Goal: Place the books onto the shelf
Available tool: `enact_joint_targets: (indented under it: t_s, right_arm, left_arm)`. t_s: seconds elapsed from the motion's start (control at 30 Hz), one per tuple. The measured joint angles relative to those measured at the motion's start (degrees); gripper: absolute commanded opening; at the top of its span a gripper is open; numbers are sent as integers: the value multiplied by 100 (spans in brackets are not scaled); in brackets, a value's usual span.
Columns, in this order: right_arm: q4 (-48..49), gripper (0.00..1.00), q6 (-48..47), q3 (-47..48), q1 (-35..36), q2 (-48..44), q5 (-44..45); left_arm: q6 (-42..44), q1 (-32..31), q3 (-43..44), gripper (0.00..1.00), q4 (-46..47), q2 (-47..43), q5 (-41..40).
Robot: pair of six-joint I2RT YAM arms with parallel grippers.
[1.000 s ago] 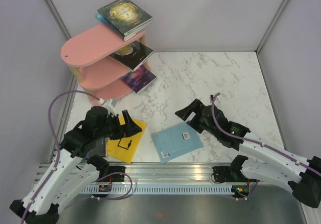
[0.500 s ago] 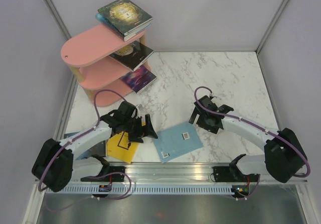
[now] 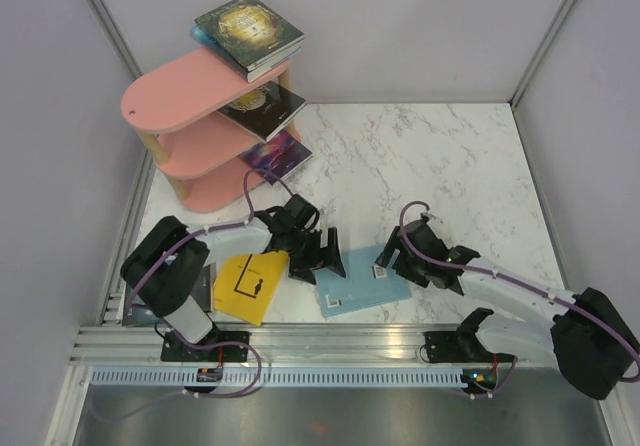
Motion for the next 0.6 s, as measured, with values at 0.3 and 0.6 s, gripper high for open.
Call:
enact_joint_targets:
  t_s: [0.3,0.6]
  right_arm:
    - [-822,86,1283,-459,1878,-1161,37]
    - [-2166,86,1646,748,2094,-1969,-149]
  left_arm:
    - [205,201,2269,93,-1032,1556,-621]
    - [431,-4,3545,94,-1097,1801,-866]
